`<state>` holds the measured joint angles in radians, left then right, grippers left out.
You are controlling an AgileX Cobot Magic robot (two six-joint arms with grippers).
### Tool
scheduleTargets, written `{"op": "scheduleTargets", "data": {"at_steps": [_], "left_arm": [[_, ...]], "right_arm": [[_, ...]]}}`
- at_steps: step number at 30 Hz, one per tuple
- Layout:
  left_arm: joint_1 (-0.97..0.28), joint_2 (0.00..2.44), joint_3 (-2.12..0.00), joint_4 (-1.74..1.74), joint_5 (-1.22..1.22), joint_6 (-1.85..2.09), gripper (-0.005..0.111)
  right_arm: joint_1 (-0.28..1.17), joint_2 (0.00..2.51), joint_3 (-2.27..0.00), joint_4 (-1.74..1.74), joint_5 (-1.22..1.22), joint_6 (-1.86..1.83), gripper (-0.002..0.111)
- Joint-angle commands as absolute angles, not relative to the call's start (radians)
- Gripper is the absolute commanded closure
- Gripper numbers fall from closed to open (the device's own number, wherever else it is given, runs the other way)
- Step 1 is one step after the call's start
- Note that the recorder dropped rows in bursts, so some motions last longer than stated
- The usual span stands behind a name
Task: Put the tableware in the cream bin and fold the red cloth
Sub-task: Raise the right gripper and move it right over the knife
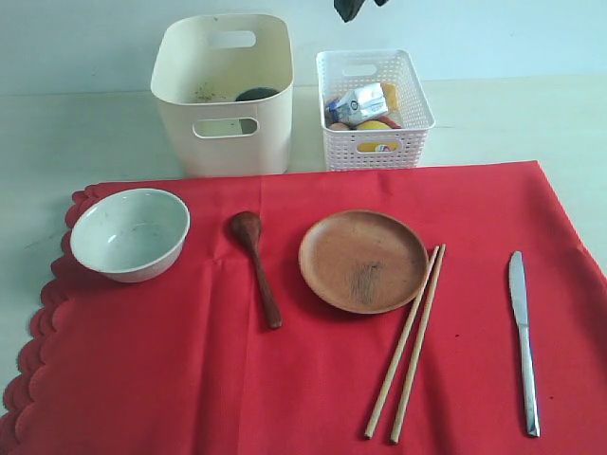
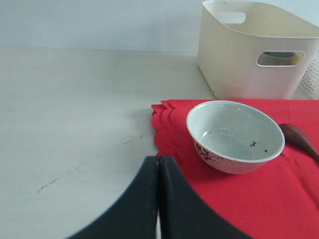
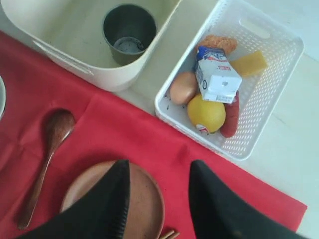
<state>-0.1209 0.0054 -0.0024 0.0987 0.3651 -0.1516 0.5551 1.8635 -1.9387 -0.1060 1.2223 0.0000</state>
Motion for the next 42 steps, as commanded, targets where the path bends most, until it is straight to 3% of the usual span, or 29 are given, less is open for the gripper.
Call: {"op": "scheduleTargets", "data": {"at_steps": [1, 42], "left_arm": [[-0.119, 0.0, 0.0, 0.093, 0.356, -0.156, 0.107], [-0.119, 0.0, 0.0, 0.093, 0.356, -0.156, 0.107]], "right_arm": [[0.551, 1.793, -1.859, -0.117, 1.221, -0.007, 0.069], [0.551, 1.237, -1.014, -0.169, 1.081, 0.134, 0.069]]}}
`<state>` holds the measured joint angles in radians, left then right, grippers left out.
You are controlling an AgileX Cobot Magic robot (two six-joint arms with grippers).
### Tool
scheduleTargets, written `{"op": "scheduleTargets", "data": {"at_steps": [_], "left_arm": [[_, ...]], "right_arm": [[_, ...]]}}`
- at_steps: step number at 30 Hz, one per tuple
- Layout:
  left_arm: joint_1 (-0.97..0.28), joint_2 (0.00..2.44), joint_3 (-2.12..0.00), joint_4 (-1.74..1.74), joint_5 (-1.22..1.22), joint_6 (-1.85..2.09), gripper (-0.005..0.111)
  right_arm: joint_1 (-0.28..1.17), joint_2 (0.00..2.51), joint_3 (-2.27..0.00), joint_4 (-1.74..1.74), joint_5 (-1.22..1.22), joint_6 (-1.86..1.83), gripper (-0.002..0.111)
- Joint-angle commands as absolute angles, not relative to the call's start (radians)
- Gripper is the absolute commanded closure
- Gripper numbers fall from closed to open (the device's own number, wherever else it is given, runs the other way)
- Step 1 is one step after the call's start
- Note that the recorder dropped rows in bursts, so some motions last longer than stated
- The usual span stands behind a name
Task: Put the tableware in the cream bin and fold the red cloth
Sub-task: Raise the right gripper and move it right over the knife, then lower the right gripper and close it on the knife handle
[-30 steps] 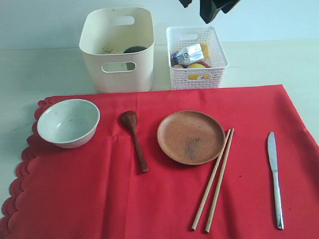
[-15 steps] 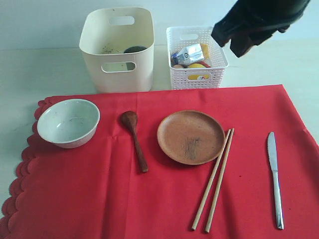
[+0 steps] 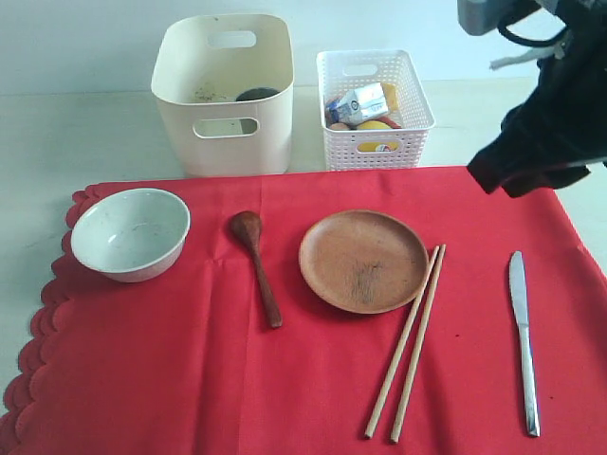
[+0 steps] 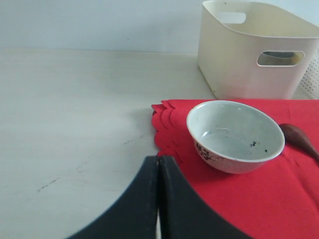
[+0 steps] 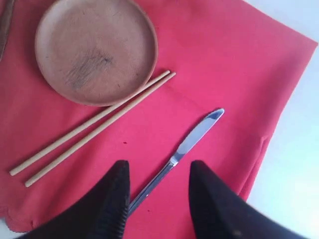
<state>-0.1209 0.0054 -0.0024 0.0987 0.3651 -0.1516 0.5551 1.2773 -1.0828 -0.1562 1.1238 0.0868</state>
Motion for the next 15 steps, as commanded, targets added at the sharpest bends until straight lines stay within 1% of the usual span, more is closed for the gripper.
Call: {"op": "scheduleTargets", "data": {"at_steps": [1, 10, 15], "left_arm": [[-0.119, 0.0, 0.0, 0.093, 0.356, -0.156, 0.107], [-0.119, 0.0, 0.0, 0.093, 0.356, -0.156, 0.107], [-0.119, 0.0, 0.0, 0.093, 0.356, -0.156, 0.107]], "right_arm": [[0.551, 1.23, -0.996, -0.169, 1.077, 0.14, 0.069], [0.551, 1.201, -0.78, -0.259, 0.988, 0.325, 0.069], [0.527, 1.203, -0.728, -0.266, 0.945, 0.373, 0.069]]}}
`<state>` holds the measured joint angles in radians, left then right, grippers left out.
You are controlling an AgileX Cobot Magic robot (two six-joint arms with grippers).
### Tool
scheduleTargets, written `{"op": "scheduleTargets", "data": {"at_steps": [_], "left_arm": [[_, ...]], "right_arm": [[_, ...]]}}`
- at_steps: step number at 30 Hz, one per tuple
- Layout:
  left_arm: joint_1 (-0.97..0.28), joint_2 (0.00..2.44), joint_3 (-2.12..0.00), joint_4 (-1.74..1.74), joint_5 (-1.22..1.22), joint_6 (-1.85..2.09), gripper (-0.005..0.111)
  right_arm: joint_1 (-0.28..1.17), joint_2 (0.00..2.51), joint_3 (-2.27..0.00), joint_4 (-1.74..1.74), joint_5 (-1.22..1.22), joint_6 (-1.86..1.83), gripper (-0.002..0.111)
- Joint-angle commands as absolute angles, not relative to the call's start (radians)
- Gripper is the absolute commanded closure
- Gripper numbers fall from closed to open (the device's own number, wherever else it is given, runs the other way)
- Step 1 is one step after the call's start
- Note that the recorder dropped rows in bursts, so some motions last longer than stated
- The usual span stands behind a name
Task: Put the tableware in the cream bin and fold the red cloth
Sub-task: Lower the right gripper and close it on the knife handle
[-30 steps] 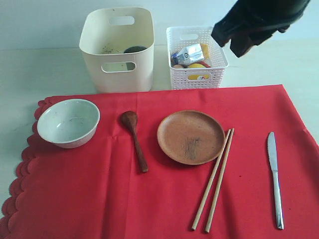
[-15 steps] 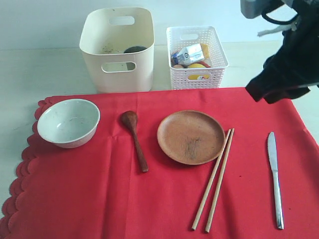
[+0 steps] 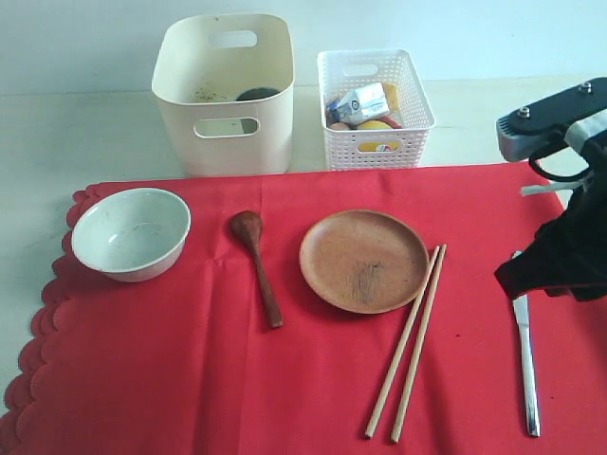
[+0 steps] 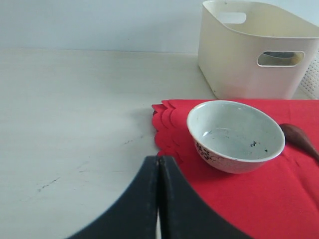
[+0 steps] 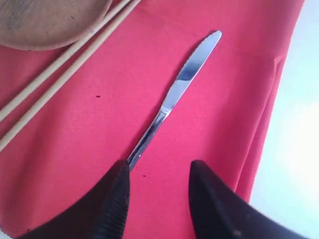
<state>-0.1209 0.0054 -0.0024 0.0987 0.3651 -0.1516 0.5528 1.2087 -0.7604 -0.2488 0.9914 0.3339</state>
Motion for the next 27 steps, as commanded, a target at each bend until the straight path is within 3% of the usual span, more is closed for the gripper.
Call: {"op": "scheduleTargets", "data": {"at_steps": [1, 12, 27], "left_arm": [[-0.119, 0.0, 0.0, 0.093, 0.356, -0.156, 0.107], [-0.119, 0.0, 0.0, 0.093, 0.356, -0.156, 0.107], [-0.119, 0.0, 0.0, 0.093, 0.356, -0.156, 0.107]], "right_arm": [[0.511, 1.203, -0.721, -0.264, 0.935, 0.38, 0.069], [0.369, 1.249, -0.663, -0.157, 0.816, 0.393, 0.069], [0.369, 1.5, -0.594, -0.103, 0.633, 0.389, 0.069]]}}
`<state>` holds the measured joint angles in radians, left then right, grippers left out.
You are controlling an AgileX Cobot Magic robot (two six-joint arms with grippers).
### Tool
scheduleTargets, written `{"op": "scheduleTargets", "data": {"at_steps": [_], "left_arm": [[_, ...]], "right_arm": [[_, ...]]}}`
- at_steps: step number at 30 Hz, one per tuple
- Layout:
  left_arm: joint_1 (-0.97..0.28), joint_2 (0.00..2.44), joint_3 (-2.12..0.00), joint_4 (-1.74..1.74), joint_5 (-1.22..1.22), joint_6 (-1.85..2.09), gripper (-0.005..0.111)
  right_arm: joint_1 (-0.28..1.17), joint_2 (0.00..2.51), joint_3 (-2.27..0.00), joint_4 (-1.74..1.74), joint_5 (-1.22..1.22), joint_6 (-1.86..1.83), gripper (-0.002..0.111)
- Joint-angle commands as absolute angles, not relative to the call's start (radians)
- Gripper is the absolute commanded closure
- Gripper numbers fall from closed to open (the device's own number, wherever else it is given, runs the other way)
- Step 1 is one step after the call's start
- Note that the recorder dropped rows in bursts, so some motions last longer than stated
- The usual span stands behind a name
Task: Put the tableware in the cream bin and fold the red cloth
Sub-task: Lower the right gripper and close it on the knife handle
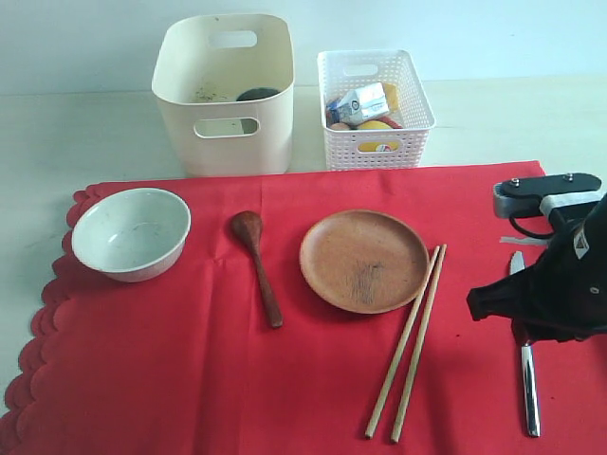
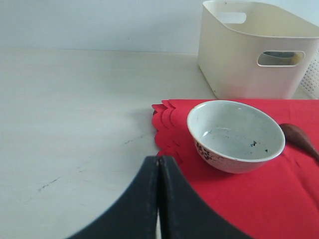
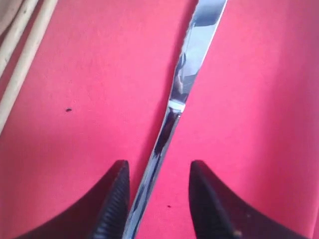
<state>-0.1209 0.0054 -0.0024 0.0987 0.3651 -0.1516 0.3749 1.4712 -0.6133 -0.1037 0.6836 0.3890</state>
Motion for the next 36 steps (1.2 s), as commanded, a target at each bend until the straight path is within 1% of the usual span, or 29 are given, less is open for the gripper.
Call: {"op": "scheduleTargets", "data": {"at_steps": [1, 7, 16, 21, 29, 36], "left_arm": [[-0.119, 0.0, 0.0, 0.093, 0.356, -0.156, 0.107], [-0.119, 0.0, 0.0, 0.093, 0.356, -0.156, 0.107], [-0.119, 0.0, 0.0, 0.093, 0.356, -0.156, 0.107], [-0.119, 0.0, 0.0, 0.093, 0.356, -0.158, 0.107], [-0.119, 0.0, 0.0, 0.093, 0.356, -0.158, 0.107], [-0.119, 0.0, 0.0, 0.093, 0.356, -0.158, 0.107]], "right_arm": [[0.369, 1.511, -0.592, -0.1, 0.629, 0.389, 0.069], [0.369, 1.577, -0.576, -0.092, 0.556, 0.396, 0.069], [0.295, 1.631, -0.576, -0.056, 0.523, 0.381, 0.069], [0.295, 1.631, -0.576, 0.0, 0.521, 0.313, 0.069], [0.295, 1.7, -0.576, 0.0, 0.494, 0.305, 0.069], [0.295, 1.708, -0.576, -0.025, 0.476, 0.287, 0.069]]}}
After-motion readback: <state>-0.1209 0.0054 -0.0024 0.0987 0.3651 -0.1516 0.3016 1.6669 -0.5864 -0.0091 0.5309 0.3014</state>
